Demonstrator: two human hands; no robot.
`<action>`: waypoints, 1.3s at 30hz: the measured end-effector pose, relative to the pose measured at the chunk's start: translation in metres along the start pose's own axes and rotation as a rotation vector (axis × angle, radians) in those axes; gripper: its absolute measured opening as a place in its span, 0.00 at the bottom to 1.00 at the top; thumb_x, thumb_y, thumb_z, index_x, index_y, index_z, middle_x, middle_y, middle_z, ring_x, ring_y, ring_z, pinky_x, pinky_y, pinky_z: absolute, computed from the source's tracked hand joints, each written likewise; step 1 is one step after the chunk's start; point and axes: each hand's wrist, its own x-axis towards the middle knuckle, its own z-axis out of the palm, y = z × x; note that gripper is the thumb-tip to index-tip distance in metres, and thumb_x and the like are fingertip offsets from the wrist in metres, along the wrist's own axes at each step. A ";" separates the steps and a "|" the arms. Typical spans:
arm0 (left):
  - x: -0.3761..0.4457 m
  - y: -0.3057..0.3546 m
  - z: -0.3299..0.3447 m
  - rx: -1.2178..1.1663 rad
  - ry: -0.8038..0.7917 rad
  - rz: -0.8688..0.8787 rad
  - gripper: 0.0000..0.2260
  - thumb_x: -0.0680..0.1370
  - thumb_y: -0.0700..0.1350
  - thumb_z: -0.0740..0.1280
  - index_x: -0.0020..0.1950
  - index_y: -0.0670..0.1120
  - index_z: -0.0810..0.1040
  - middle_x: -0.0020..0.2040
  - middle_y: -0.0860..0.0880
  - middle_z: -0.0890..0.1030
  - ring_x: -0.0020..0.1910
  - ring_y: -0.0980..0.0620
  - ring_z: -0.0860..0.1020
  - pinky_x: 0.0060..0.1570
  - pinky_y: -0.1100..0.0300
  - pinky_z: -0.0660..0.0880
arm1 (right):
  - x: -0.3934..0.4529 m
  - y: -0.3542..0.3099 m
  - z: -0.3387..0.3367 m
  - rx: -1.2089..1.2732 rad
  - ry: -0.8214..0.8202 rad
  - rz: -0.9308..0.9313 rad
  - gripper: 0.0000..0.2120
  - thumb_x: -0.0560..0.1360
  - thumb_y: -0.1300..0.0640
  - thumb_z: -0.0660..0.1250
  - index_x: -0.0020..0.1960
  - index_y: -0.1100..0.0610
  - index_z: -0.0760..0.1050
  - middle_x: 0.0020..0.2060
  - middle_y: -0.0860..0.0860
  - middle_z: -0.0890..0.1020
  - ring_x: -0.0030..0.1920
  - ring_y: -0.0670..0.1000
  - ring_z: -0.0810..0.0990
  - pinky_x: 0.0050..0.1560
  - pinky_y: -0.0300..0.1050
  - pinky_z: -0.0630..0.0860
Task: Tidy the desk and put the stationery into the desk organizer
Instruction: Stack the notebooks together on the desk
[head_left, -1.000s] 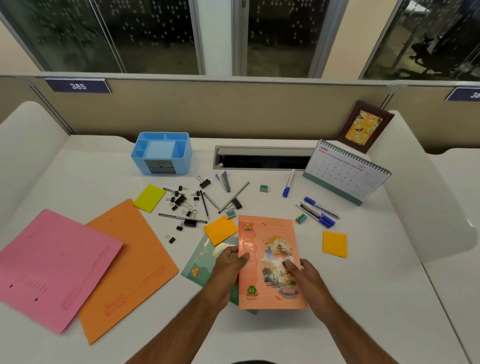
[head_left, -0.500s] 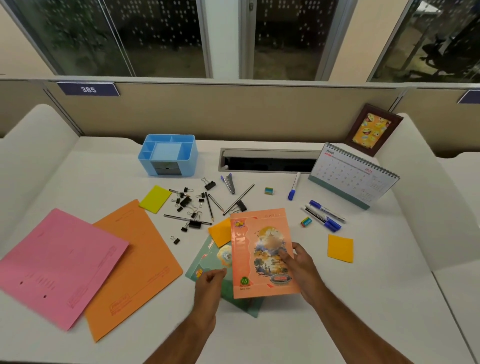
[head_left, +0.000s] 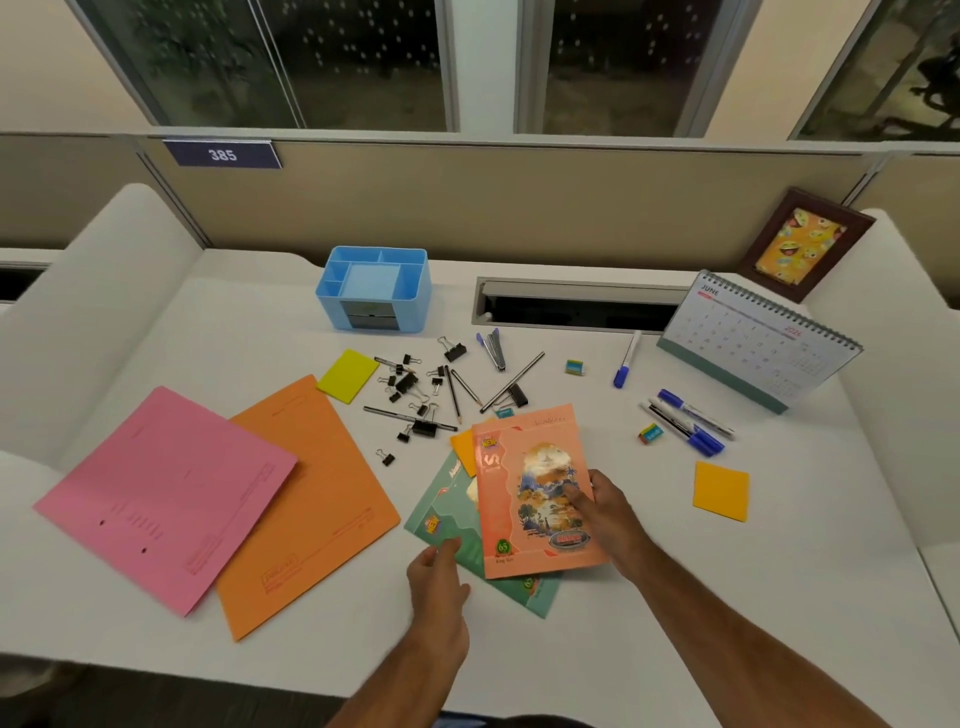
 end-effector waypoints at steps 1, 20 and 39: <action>0.002 -0.001 -0.001 -0.014 0.003 -0.001 0.03 0.82 0.40 0.66 0.49 0.46 0.77 0.46 0.48 0.83 0.46 0.54 0.78 0.63 0.46 0.71 | -0.001 0.001 0.000 -0.008 0.006 0.003 0.11 0.81 0.50 0.69 0.61 0.52 0.77 0.51 0.50 0.87 0.46 0.51 0.88 0.47 0.52 0.85; 0.027 0.016 -0.010 0.157 -0.118 0.182 0.06 0.82 0.39 0.68 0.57 0.43 0.81 0.52 0.45 0.87 0.51 0.44 0.86 0.55 0.42 0.82 | -0.019 0.013 -0.005 0.077 0.075 0.012 0.08 0.82 0.52 0.67 0.60 0.52 0.78 0.51 0.50 0.88 0.48 0.52 0.88 0.52 0.55 0.84; -0.019 0.130 -0.031 0.289 0.014 0.711 0.05 0.82 0.51 0.69 0.53 0.51 0.81 0.44 0.51 0.88 0.42 0.46 0.87 0.39 0.44 0.84 | -0.031 0.003 -0.026 0.237 0.132 -0.002 0.13 0.81 0.52 0.68 0.65 0.50 0.76 0.52 0.52 0.88 0.48 0.59 0.88 0.49 0.65 0.84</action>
